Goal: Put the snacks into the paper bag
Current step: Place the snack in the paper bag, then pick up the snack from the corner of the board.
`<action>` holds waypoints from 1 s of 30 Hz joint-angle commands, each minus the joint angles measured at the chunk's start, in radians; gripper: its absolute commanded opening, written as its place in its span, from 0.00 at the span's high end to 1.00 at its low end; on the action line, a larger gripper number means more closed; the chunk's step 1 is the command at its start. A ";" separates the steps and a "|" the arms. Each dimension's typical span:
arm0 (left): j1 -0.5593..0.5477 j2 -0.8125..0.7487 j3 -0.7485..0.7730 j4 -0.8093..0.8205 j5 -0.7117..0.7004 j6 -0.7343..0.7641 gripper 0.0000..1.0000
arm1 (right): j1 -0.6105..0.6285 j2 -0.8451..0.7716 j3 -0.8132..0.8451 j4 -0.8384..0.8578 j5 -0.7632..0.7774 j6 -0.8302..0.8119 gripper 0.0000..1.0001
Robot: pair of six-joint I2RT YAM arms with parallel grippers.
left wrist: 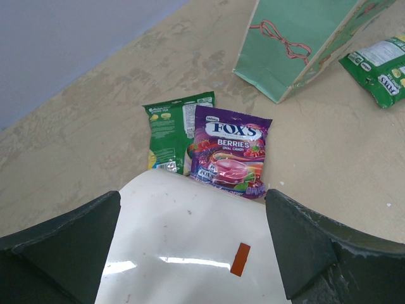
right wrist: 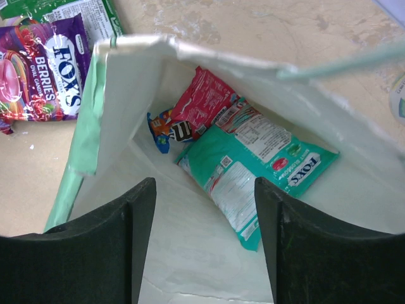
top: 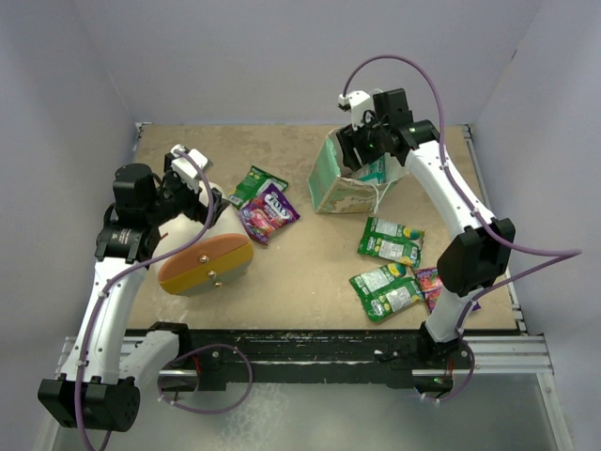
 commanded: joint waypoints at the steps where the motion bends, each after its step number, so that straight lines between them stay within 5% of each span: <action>1: -0.004 -0.022 -0.006 0.054 0.021 0.000 0.01 | 0.002 -0.061 0.049 0.065 0.017 -0.015 0.28; 8: -0.004 -0.042 -0.022 0.056 0.018 0.012 0.01 | 0.002 -0.061 0.164 -0.001 0.041 -0.027 0.19; 18: -0.004 -0.041 -0.020 0.059 0.026 0.013 0.01 | 0.003 -0.118 0.198 -0.043 -0.043 0.026 0.18; 30: -0.009 0.079 0.136 -0.103 -0.002 0.121 0.01 | 0.002 -0.359 -0.106 0.049 0.006 -0.008 0.19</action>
